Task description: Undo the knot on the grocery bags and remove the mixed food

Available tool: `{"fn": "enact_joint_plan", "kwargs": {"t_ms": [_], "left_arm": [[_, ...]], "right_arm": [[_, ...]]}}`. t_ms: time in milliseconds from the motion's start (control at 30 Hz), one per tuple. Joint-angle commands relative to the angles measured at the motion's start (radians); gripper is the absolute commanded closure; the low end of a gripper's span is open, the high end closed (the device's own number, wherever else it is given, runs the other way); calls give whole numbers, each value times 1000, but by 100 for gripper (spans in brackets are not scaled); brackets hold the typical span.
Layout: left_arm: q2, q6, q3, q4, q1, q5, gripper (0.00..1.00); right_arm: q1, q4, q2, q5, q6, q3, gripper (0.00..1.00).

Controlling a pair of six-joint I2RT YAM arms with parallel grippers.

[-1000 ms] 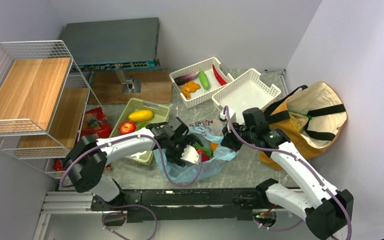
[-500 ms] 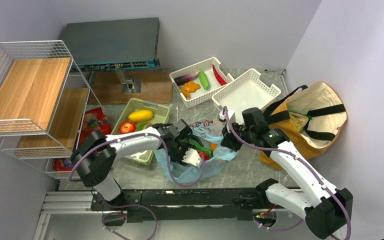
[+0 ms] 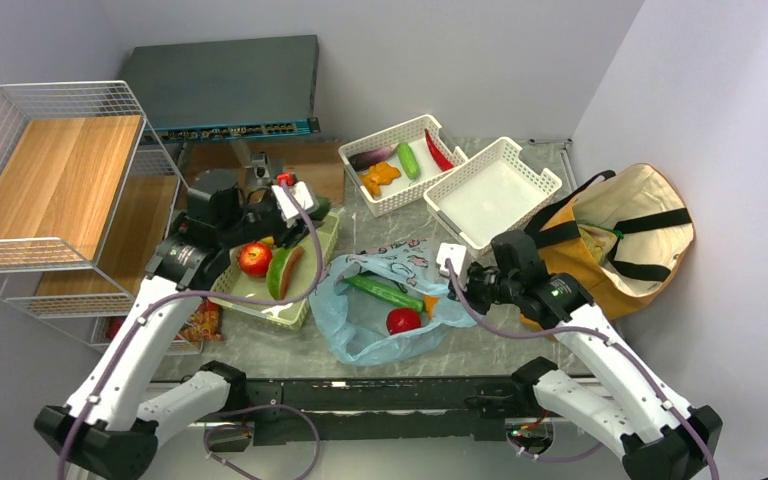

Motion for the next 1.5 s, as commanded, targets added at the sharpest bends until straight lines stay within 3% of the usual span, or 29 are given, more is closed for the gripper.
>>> {"fn": "enact_joint_plan", "kwargs": {"t_ms": [0, 167, 300, 400, 433, 467, 533, 667, 767, 900, 1000, 1067, 1267, 1467], "left_arm": [[10, -23, -186, -91, 212, -85, 82], [90, 79, -305, -149, 349, -166, 78], [187, 142, -320, -204, 388, -169, 62], [177, 179, -309, -238, 407, -116, 28], [147, 206, -304, -247, 408, -54, 7], [106, 223, -298, -249, 408, -4, 1], [23, 246, -280, -249, 400, 105, 1], [-95, 352, -241, -283, 275, 143, 1], [-157, 408, -207, -271, 68, 144, 1], [-118, 452, -167, -199, -260, 85, 20], [42, 616, -88, -314, -423, 66, 39], [113, 719, -82, -319, -503, 51, 44], [292, 912, -117, -257, -641, -9, 36], [504, 913, -142, -70, -641, -159, 2]], "right_arm": [[63, -98, -38, 34, -193, -17, 100], [110, -184, -51, 55, -277, -27, 100], [128, -216, -41, 76, -302, -24, 100], [131, -195, -65, 89, -303, -33, 100], [132, -179, -80, 94, -300, -40, 100], [131, -162, -95, 98, -298, -49, 100], [133, -130, -129, 101, -292, -69, 100], [133, -75, -198, 100, -305, -123, 100], [134, -55, -227, 108, -285, -141, 100], [133, -54, -202, 93, -214, -120, 100], [133, -47, -186, 95, -160, -94, 100], [133, -62, -177, 97, -140, -65, 100], [133, -94, -203, 121, -78, -22, 100], [133, -129, -207, 140, -64, 1, 100]]}}
